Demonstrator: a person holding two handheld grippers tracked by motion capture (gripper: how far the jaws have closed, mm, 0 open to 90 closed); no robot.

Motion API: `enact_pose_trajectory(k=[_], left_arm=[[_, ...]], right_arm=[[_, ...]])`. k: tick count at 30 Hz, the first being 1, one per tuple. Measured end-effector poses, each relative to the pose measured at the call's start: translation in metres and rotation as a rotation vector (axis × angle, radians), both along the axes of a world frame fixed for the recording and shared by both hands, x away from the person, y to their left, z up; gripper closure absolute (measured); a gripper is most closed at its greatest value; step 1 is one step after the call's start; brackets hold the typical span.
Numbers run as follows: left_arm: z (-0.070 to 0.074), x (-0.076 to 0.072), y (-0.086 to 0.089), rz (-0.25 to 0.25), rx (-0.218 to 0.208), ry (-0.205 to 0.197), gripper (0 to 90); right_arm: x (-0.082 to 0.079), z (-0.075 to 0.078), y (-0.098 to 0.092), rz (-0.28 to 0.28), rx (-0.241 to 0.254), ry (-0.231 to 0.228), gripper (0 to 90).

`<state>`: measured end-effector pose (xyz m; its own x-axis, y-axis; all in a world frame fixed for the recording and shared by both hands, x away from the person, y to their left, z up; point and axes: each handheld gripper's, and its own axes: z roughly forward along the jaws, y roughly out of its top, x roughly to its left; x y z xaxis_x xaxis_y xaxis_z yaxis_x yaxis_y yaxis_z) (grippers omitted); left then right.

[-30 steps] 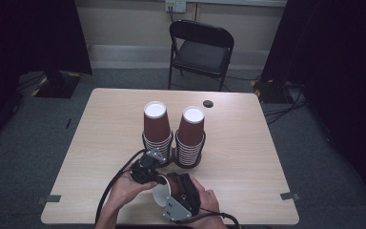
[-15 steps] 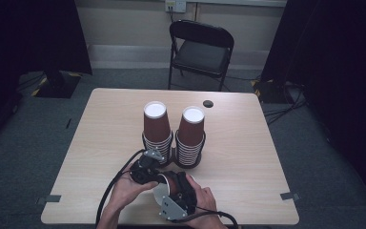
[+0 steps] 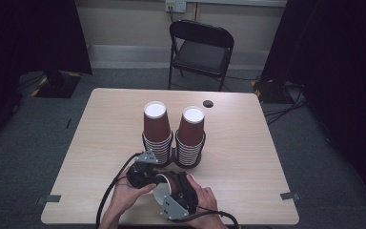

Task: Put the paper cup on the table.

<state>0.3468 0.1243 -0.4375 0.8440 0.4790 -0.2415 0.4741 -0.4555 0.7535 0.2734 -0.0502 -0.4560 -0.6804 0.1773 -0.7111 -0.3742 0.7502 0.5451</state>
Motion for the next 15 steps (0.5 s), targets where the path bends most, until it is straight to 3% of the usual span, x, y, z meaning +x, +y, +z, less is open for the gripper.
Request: enact_pose_trajectory(k=[3, 7, 9, 15], left_arm=[[-0.001, -0.003, 0.001, 0.012, -0.046, -0.035, 84.5], [-0.003, -0.005, 0.002, 0.031, -0.059, -0.065, 82.5], [-0.004, -0.006, 0.004, 0.029, -0.085, -0.080, 81.0], [-0.005, -0.011, 0.003, 0.052, -0.107, -0.137, 74.5]], right_arm=[[0.000, 0.002, -0.002, -0.001, 0.009, -0.012, 12.0], [0.000, 0.003, -0.004, -0.012, 0.014, -0.023, 12.2], [0.000, 0.006, -0.008, -0.017, 0.031, -0.026, 12.4], [0.000, 0.009, -0.013, -0.032, 0.068, -0.020, 12.5]])
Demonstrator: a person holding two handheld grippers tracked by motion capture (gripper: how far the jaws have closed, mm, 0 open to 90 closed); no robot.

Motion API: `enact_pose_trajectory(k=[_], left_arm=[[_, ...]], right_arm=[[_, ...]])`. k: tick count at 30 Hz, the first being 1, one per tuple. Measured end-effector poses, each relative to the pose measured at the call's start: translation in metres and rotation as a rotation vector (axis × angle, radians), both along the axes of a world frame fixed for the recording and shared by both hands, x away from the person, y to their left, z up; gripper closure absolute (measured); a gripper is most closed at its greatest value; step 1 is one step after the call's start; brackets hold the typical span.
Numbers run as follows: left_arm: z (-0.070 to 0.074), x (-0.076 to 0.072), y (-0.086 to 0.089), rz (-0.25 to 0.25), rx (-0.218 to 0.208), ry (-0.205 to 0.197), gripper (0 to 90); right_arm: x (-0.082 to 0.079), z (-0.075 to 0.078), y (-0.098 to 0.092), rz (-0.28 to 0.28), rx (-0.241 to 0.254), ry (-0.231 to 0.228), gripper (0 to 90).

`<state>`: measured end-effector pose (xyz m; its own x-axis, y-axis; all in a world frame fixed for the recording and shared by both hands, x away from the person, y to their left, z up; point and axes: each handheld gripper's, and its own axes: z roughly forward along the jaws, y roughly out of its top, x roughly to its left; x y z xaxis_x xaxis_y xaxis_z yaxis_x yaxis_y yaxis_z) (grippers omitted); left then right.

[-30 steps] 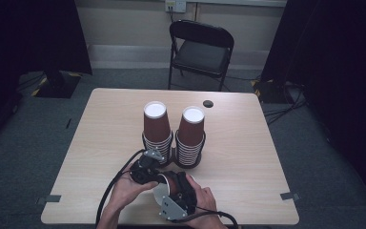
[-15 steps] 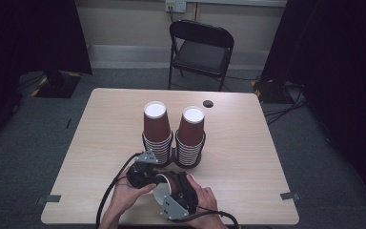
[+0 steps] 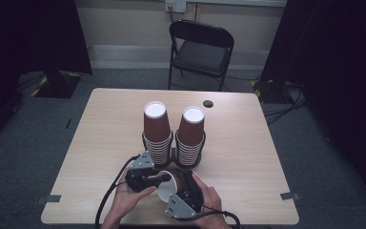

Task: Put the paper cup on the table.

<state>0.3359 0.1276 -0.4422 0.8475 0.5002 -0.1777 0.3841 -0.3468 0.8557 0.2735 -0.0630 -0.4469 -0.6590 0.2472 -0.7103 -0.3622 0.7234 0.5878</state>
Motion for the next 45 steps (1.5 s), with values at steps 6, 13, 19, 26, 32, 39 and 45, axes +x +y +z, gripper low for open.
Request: enact_pose_trajectory(k=[6, 13, 19, 26, 32, 39, 45], left_arm=[[-0.006, -0.005, 0.005, 0.046, -0.053, -0.025, 65.2], [-0.010, -0.007, 0.013, 0.109, -0.111, -0.026, 49.9], [-0.008, -0.011, 0.019, 0.138, -0.167, -0.026, 40.2], [-0.003, -0.016, 0.023, 0.178, -0.193, -0.079, 31.5], [-0.010, -0.018, 0.027, 0.221, -0.218, -0.103, 24.4], [-0.023, -0.021, 0.034, 0.277, -0.223, -0.121, 22.3], [-0.035, -0.023, 0.039, 0.294, -0.217, -0.115, 19.6]], right_arm=[[0.001, 0.001, -0.004, -0.011, 0.032, 0.032, 12.5], [0.004, -0.001, -0.008, -0.034, 0.056, 0.061, 12.6], [0.007, -0.003, -0.015, -0.030, 0.115, 0.117, 12.6], [0.011, -0.006, -0.028, -0.062, 0.188, 0.173, 12.7], [0.015, -0.006, -0.041, -0.109, 0.272, 0.228, 12.8], [0.018, -0.007, -0.056, -0.146, 0.393, 0.280, 12.9], [0.020, -0.007, -0.067, -0.172, 0.464, 0.308, 13.1]])
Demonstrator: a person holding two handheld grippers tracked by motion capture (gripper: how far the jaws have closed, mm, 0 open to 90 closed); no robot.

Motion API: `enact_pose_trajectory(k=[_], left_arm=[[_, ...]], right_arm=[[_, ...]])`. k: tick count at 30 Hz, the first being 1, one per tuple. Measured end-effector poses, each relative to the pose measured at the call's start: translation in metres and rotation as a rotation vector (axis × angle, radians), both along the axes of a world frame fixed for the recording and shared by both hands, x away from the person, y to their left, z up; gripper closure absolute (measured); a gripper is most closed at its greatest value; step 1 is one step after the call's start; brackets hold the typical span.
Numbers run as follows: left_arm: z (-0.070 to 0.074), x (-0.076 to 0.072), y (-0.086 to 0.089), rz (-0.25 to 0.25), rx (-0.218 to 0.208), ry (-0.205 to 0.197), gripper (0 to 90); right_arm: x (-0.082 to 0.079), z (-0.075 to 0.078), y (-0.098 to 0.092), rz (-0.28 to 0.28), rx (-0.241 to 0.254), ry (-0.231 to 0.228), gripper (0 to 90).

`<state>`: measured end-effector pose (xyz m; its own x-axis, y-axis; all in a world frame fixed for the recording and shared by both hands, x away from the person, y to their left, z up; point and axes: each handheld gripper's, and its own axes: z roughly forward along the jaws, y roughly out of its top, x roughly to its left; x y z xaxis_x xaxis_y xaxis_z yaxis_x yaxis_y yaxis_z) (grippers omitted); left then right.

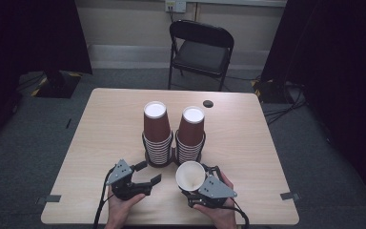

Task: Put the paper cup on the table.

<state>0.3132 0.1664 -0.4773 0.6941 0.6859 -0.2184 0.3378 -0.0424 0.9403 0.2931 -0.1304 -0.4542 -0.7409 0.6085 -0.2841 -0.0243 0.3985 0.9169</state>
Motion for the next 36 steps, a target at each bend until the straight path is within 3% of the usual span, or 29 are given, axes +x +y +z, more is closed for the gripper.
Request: enact_pose_trajectory(k=[3, 8, 10, 14, 19, 27, 30, 36], left_arm=[[-0.006, -0.001, 0.004, 0.006, 0.011, -0.013, 17.1], [-0.009, -0.003, 0.006, 0.036, 0.002, -0.019, 16.6], [-0.011, -0.004, 0.006, 0.056, 0.030, -0.029, 15.7], [-0.014, -0.005, 0.008, 0.068, 0.028, -0.038, 15.5], [-0.016, -0.010, 0.004, 0.130, 0.075, -0.078, 15.6], [-0.018, -0.012, -0.001, 0.162, 0.093, -0.098, 16.0], [-0.018, -0.015, -0.004, 0.185, 0.126, -0.117, 15.9], [-0.019, -0.019, 0.001, 0.203, 0.077, -0.142, 15.9]], right_arm=[[0.003, 0.000, -0.011, -0.025, 0.069, 0.028, 13.3], [0.008, 0.001, -0.022, -0.074, 0.109, 0.043, 13.4], [0.010, 0.001, -0.026, -0.095, 0.127, 0.047, 13.4], [0.015, 0.003, -0.034, -0.126, 0.161, 0.048, 13.4], [0.027, 0.009, -0.051, -0.189, 0.207, 0.051, 13.4], [0.045, 0.013, -0.070, -0.255, 0.273, 0.067, 13.1], [0.052, 0.014, -0.075, -0.275, 0.303, 0.076, 12.8], [0.065, 0.020, -0.081, -0.316, 0.333, 0.053, 12.2]])
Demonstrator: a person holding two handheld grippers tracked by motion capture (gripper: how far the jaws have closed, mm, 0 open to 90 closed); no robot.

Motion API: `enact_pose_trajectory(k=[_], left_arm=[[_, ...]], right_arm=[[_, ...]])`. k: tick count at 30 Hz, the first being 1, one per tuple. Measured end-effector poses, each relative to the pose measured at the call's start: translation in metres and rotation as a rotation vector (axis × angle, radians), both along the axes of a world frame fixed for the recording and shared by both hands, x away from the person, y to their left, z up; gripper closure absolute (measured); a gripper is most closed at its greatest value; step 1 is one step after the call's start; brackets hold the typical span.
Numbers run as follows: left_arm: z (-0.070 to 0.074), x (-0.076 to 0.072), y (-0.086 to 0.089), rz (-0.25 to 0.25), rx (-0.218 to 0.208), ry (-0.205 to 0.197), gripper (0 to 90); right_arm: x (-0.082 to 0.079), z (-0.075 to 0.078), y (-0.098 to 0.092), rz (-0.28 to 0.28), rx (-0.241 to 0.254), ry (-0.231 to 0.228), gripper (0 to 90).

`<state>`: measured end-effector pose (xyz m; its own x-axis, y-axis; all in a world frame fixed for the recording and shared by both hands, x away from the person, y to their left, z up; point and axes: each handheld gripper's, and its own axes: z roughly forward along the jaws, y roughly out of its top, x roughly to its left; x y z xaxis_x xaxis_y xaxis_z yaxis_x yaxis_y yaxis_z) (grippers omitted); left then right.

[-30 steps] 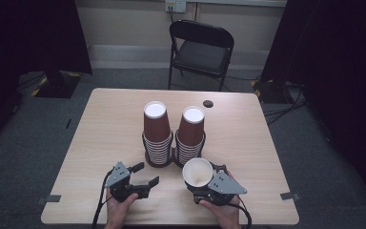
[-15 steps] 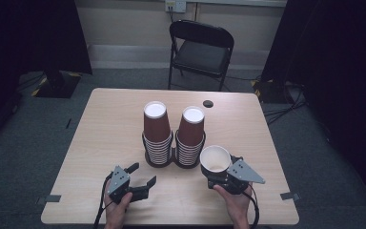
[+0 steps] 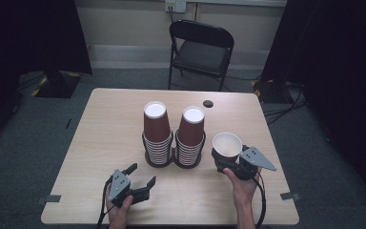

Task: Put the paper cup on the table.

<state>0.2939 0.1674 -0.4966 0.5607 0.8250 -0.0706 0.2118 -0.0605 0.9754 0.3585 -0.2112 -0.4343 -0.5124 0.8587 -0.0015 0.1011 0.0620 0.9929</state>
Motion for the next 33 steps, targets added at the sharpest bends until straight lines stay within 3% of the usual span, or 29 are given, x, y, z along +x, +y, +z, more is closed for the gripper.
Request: enact_pose_trajectory(k=[1, 4, 12, 16, 21, 24, 33], left_arm=[[0.000, 0.000, 0.001, -0.001, -0.014, 0.004, 15.9], [0.000, -0.001, 0.000, 0.004, 0.002, -0.008, 15.9], [0.000, -0.002, -0.001, -0.002, 0.010, -0.021, 15.9], [0.000, -0.002, -0.001, -0.001, 0.012, -0.024, 15.9], [-0.001, -0.003, 0.000, 0.011, -0.005, -0.031, 15.9], [-0.001, -0.003, 0.000, 0.011, -0.005, -0.032, 15.8], [-0.001, -0.003, 0.001, 0.002, -0.012, -0.038, 15.9]], right_arm=[[0.003, 0.001, 0.000, -0.007, -0.001, -0.006, 12.1], [0.013, 0.003, 0.000, -0.021, -0.015, -0.004, 12.0], [0.038, 0.001, -0.005, -0.052, 0.004, 0.016, 10.6], [0.056, -0.010, -0.008, -0.068, -0.001, 0.068, 10.0], [0.071, -0.014, -0.003, -0.080, -0.033, 0.071, 9.7], [0.076, -0.018, -0.003, -0.076, -0.027, 0.077, 9.6], [0.094, -0.044, -0.003, -0.078, -0.020, 0.147, 9.6]])
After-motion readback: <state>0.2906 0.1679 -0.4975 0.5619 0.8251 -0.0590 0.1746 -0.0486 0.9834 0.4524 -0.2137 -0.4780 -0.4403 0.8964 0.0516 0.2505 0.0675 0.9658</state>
